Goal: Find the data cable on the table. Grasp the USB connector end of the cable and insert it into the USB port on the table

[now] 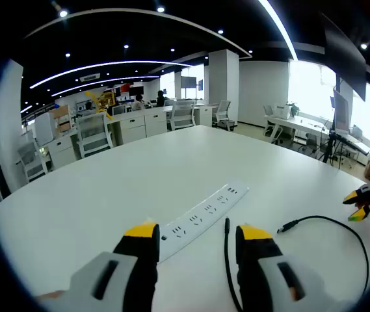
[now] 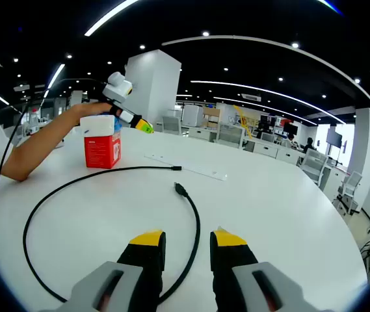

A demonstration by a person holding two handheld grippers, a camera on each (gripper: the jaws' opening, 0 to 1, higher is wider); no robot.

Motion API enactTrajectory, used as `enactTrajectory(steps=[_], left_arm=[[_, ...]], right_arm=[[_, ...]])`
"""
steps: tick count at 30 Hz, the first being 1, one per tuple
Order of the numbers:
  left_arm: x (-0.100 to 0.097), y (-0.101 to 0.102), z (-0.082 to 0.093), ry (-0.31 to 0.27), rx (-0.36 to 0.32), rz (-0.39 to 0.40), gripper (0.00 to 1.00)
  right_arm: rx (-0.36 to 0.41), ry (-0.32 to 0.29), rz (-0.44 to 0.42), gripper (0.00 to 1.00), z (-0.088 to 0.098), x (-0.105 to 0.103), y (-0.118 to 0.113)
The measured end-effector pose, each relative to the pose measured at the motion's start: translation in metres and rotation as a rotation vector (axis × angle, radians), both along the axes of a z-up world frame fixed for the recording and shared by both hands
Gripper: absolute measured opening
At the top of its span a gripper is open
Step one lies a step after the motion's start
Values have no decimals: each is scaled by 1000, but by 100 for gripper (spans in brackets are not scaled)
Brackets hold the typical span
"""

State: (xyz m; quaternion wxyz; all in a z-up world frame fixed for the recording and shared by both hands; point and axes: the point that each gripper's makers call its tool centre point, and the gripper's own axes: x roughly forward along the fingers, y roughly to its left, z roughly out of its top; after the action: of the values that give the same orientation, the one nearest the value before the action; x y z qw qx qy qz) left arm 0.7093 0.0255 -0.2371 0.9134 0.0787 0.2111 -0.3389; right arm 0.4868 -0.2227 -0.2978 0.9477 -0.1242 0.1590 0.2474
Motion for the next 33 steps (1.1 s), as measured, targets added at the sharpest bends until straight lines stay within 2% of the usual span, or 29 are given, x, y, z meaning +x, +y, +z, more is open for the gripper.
enactTrajectory(steps=[33], left_arm=[[-2, -1, 0, -1, -1, 0, 47]], right_arm=[[-9, -3, -1, 30, 1, -2, -1]])
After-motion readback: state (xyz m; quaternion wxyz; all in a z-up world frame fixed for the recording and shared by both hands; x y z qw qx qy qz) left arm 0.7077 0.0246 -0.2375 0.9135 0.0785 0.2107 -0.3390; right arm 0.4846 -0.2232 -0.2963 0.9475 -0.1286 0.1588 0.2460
